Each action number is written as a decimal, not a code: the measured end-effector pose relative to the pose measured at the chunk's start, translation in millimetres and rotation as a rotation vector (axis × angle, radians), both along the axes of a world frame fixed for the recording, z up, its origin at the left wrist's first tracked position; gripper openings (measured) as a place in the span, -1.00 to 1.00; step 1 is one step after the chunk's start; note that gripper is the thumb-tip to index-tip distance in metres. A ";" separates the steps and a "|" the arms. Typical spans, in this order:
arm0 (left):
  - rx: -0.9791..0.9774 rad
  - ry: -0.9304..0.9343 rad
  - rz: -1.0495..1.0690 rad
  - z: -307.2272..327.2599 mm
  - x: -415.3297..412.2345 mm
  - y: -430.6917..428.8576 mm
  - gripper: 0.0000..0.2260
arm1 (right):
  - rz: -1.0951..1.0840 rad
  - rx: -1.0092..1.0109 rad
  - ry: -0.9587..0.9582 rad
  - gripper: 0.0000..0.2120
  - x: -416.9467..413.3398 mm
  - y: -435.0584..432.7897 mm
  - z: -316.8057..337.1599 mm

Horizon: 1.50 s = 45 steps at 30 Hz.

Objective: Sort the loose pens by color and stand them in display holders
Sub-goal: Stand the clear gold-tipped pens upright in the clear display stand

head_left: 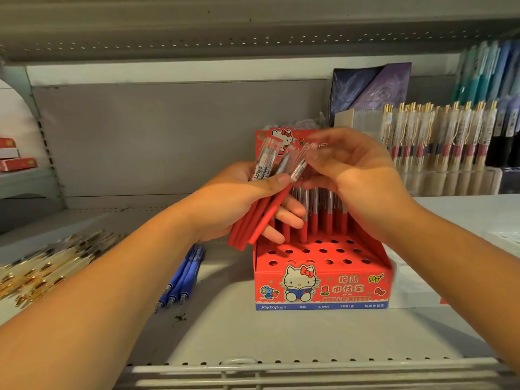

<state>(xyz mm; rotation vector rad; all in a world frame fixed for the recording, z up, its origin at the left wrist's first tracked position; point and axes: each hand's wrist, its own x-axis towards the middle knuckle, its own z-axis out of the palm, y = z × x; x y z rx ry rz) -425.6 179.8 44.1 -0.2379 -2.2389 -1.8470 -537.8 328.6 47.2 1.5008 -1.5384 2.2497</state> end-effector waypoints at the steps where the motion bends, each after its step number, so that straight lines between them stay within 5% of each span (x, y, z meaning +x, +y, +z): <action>1: 0.007 0.004 0.000 0.0 0.0 -0.4 -0.71 | 0.002 -0.033 -0.016 -0.86 -0.2 1.0 1.5; 9: -0.056 0.059 0.082 -0.9 -3.0 -2.0 -0.82 | -0.137 -0.172 -0.036 -0.86 -8.3 7.4 10.4; 19: -0.101 0.083 0.153 0.2 -1.5 0.5 -0.84 | -0.465 0.023 0.352 -0.79 -20.2 4.5 -1.8; 45: -0.070 0.088 0.103 -3.2 -3.7 0.4 -0.86 | -0.735 0.487 0.430 -0.71 -17.2 5.9 -9.8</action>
